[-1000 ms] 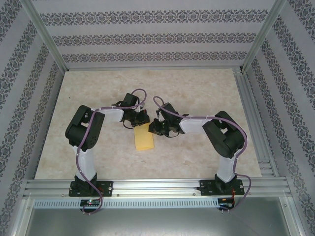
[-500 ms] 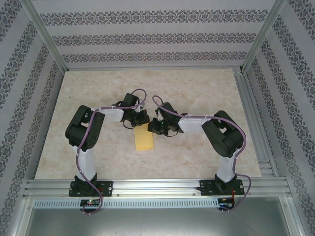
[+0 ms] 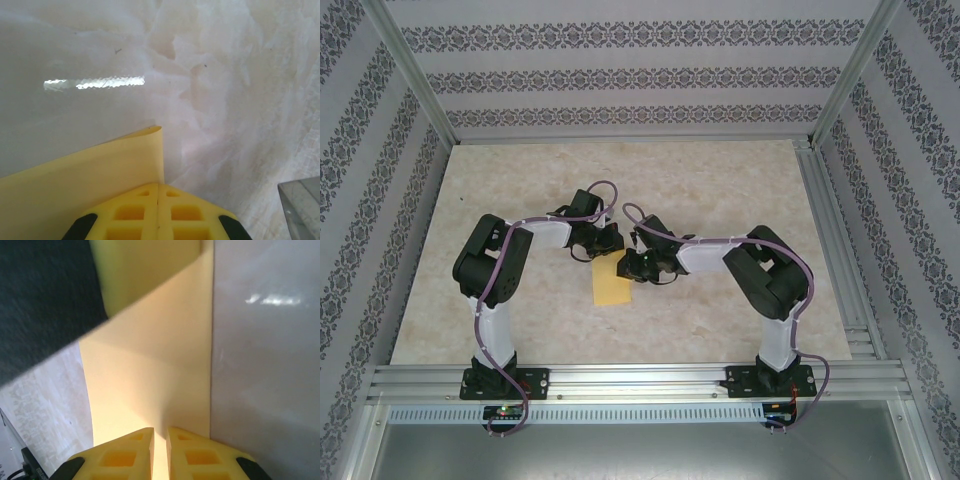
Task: Fold a paper plane with a square sheet of paper (pick it up from the middle)
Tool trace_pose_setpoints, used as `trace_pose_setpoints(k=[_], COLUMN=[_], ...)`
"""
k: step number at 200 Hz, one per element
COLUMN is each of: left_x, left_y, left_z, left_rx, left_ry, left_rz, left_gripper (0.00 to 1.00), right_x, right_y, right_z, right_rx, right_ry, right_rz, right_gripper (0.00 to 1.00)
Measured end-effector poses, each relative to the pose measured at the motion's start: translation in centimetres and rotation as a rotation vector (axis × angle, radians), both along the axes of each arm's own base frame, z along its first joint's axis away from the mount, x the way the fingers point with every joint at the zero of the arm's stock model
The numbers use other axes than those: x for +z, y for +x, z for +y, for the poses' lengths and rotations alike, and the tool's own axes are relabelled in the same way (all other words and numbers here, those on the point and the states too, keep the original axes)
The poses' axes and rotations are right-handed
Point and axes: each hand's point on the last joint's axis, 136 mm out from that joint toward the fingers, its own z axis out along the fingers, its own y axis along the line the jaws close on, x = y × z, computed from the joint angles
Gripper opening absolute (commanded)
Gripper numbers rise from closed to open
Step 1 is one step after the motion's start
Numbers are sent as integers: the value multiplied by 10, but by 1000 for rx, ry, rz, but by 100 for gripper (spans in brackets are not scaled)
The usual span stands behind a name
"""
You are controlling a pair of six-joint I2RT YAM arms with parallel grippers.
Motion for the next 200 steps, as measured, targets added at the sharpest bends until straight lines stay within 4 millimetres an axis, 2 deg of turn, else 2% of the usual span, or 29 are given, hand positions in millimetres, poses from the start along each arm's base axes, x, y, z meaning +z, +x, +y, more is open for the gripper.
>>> trace_pose_setpoints(k=[96, 123, 143, 171, 184, 200], left_x=[0, 0, 0, 0, 0, 0], left_y=[0, 0, 0, 0, 0, 0], left_z=[0, 0, 0, 0, 0, 0], left_rx=[1, 1, 0, 0, 0, 0], left_ry=[1, 2, 1, 1, 1, 1], left_rz=[-1, -1, 0, -1, -1, 0], left_gripper=[3, 3, 3, 3, 3, 3], right_x=[-1, 6, 26, 58, 62, 56], right_y=[-61, -67, -52, -8, 9, 19], right_z=[-13, -20, -18, -5, 1, 8], right_rx=[28, 26, 6, -30, -38, -33], right_ry=[-15, -35, -12, 40, 39, 23], right_rz=[62, 75, 36, -60, -90, -97], right_gripper=[16, 16, 16, 16, 15, 15])
